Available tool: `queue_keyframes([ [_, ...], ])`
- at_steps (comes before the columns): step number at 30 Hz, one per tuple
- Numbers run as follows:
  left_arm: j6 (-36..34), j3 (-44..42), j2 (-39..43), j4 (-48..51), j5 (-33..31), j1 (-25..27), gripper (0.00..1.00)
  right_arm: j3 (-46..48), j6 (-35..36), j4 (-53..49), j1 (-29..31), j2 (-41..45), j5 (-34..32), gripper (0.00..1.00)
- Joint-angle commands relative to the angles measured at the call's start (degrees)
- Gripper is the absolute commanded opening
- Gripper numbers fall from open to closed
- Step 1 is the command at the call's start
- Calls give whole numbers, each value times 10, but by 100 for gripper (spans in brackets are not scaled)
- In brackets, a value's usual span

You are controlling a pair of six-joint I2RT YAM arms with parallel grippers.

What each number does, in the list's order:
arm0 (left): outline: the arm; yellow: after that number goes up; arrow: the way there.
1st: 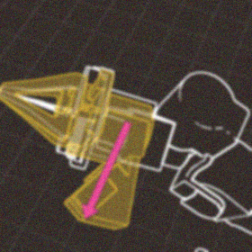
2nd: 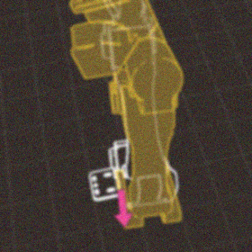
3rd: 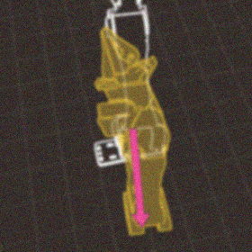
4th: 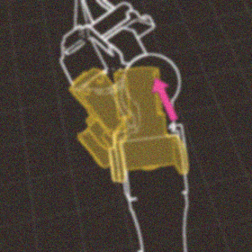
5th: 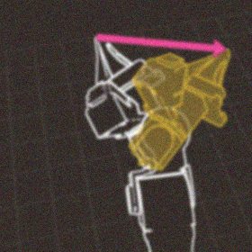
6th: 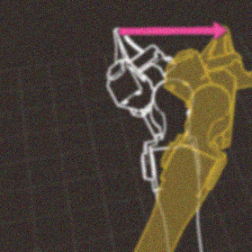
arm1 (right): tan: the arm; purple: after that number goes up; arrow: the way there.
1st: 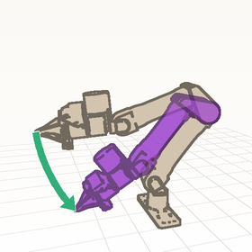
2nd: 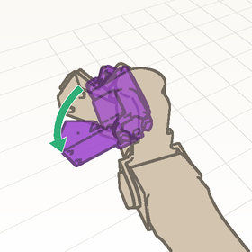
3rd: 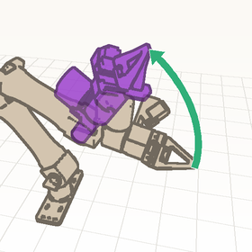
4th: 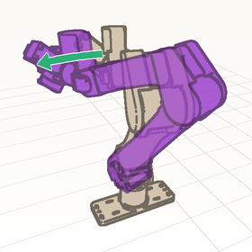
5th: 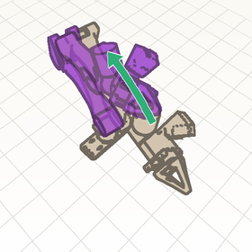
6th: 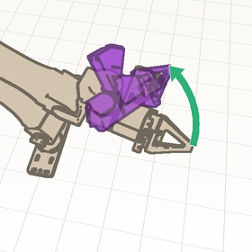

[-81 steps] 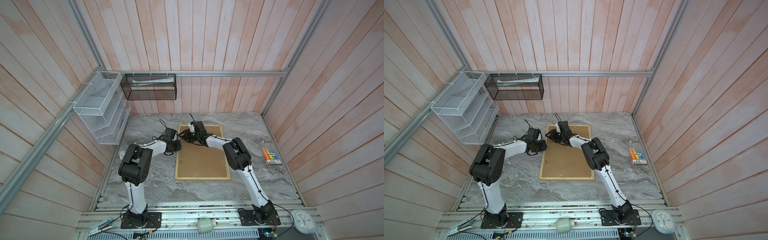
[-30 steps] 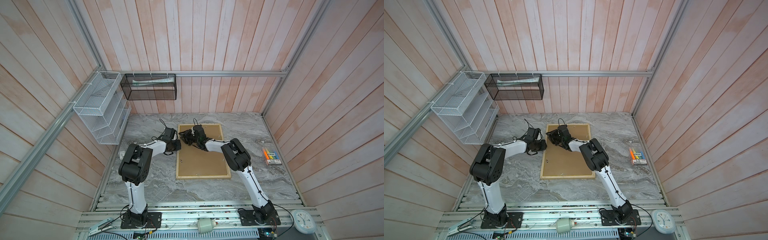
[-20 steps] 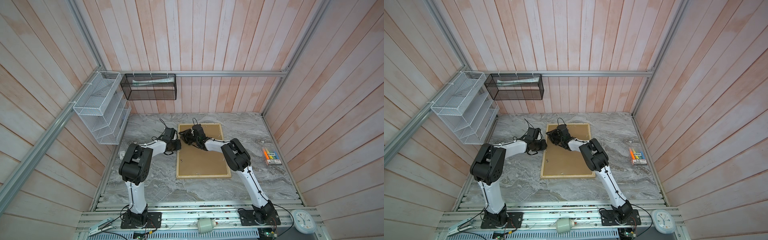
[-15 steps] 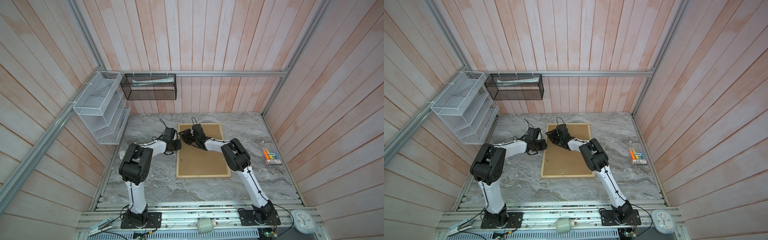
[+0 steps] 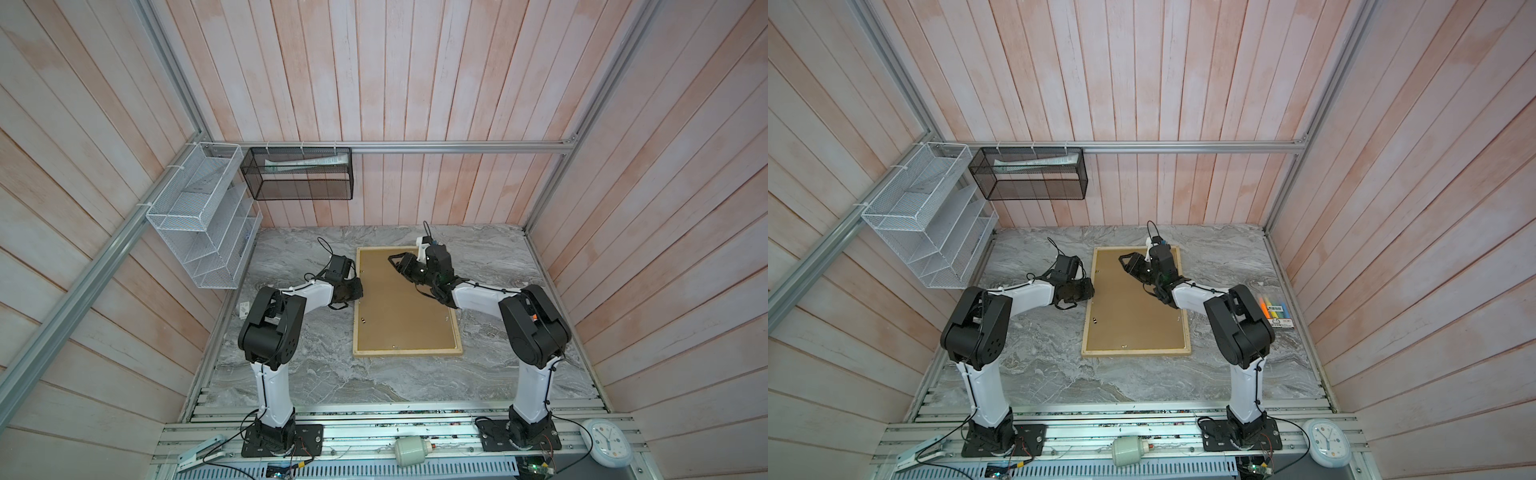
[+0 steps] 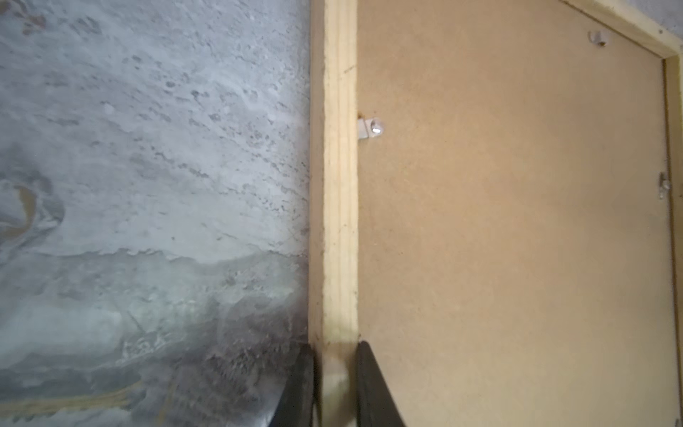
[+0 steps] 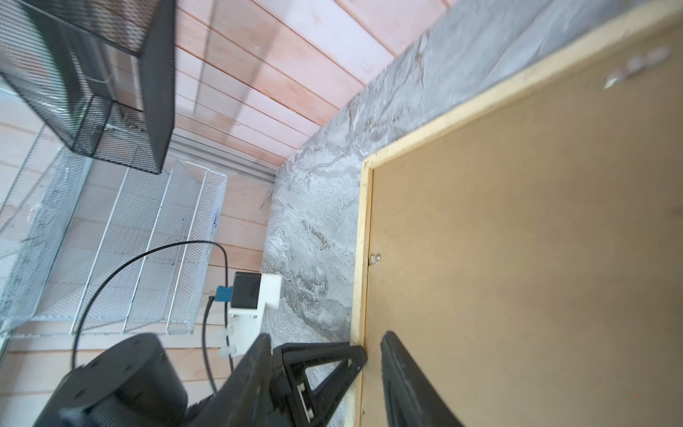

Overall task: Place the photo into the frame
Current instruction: 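Lift the right gripper away from the clip toward the frame's far corner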

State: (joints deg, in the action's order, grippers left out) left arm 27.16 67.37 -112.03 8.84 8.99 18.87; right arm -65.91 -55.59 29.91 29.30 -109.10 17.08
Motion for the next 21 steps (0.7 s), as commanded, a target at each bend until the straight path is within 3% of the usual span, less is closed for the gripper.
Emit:
queue_keyframes([
  [1, 55, 3, -15, -44, 39, 9, 18, 39, 75, -19, -37, 34, 36, 54],
  [6, 68, 21, -23, -45, 35, 13, 22, 89, 105, -33, -78, 75, 78, 60],
  [11, 53, 36, -13, -25, 22, 13, 32, 95, 123, -46, -80, 81, 98, 63],
  [21, 30, -34, 87, -3, -17, 13, 34, 146, 28, 59, -33, 35, 113, 67],
])
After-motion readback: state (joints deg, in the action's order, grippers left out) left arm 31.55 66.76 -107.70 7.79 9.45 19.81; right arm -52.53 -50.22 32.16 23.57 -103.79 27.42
